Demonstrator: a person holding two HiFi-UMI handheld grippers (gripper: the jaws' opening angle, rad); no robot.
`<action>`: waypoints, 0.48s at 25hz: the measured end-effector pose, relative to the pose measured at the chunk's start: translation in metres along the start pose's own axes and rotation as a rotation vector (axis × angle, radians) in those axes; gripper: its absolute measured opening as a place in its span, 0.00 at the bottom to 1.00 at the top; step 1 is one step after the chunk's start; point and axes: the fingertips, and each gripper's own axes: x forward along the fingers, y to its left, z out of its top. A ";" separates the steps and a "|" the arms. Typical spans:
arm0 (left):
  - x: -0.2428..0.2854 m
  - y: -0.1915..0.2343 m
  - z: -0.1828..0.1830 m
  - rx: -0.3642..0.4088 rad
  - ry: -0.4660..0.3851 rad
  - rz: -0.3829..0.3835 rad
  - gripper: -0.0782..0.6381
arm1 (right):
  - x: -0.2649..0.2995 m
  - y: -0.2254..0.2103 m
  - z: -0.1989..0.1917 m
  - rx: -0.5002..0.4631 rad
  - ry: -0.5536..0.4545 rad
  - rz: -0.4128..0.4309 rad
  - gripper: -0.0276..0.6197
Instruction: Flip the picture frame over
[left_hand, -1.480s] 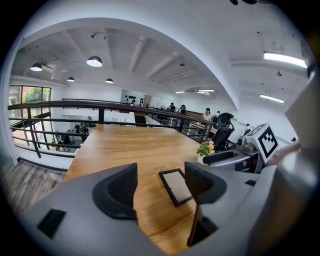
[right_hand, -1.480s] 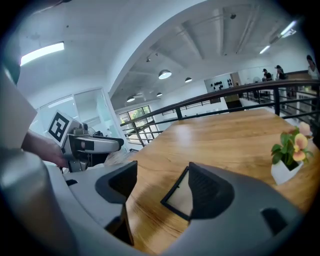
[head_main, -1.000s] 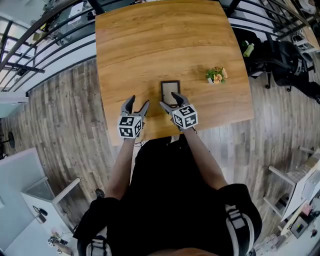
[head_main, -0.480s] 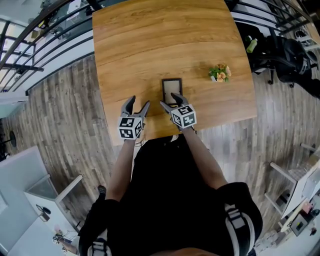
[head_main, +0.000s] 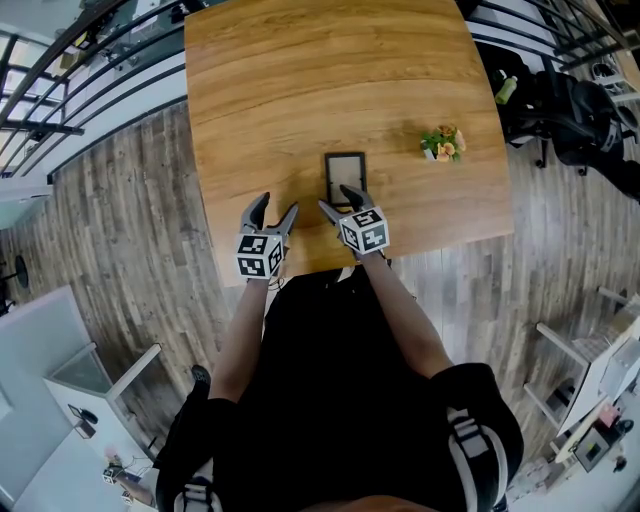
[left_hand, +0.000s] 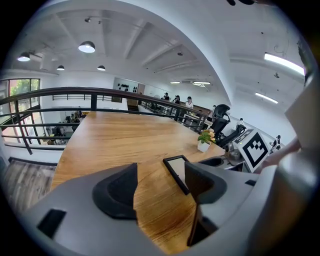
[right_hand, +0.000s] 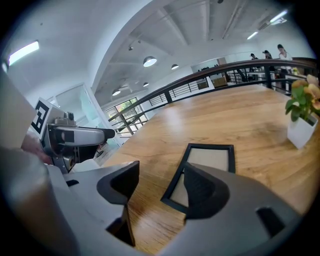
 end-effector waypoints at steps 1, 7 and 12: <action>0.000 0.000 0.000 -0.001 0.000 -0.001 0.55 | -0.001 0.000 0.000 0.001 0.000 -0.002 0.50; 0.007 -0.008 -0.004 0.003 0.014 -0.015 0.55 | -0.002 -0.007 -0.002 0.013 0.000 -0.009 0.49; 0.004 -0.011 -0.010 -0.001 0.022 -0.017 0.55 | 0.005 -0.001 -0.009 0.020 0.019 -0.004 0.48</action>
